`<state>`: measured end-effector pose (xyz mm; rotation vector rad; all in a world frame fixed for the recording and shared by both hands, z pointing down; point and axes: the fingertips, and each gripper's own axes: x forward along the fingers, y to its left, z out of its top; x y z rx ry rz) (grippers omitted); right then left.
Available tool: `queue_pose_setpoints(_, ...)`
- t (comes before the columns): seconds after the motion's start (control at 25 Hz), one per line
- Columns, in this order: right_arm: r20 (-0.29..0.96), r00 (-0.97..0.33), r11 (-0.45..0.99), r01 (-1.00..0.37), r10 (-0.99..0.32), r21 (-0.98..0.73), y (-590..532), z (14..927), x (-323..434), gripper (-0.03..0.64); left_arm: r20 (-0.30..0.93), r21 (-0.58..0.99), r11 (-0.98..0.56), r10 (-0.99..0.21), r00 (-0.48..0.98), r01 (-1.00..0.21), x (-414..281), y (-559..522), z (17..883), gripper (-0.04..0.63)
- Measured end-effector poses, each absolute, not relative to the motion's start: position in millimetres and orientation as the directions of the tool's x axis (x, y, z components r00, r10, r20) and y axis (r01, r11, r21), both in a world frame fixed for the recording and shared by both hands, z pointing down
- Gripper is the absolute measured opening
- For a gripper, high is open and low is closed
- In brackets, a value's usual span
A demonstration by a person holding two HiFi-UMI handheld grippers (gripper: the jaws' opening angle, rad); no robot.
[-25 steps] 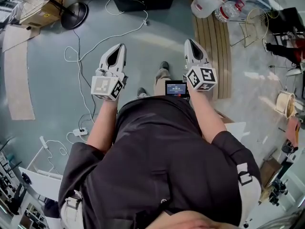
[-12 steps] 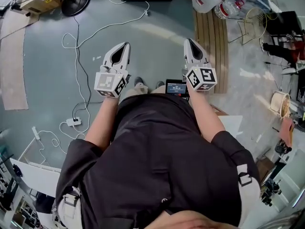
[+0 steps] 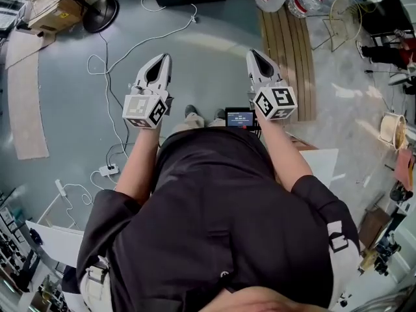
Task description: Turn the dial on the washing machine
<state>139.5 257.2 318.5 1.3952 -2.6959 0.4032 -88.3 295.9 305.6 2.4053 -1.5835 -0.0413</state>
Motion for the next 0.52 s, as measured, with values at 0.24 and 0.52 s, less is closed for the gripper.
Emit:
queue_pose_setpoints(0.24,0.173,-0.584,0.549,-0.809,-0.793,-0.209,262.7,314.8,158.1,0.003,0.132,0.240,-0.391,-0.894,0.429,-0.889,-62.8,305.5,301.1,-0.005)
queue_pose_setpoints(0.52,0.155,-0.591,0.554,-0.801,-0.791,-0.228,264.8,312.8,169.8,0.003,0.125,0.232,-0.390,-0.896,0.425,-0.891,-49.2,312.7,295.0,-0.005)
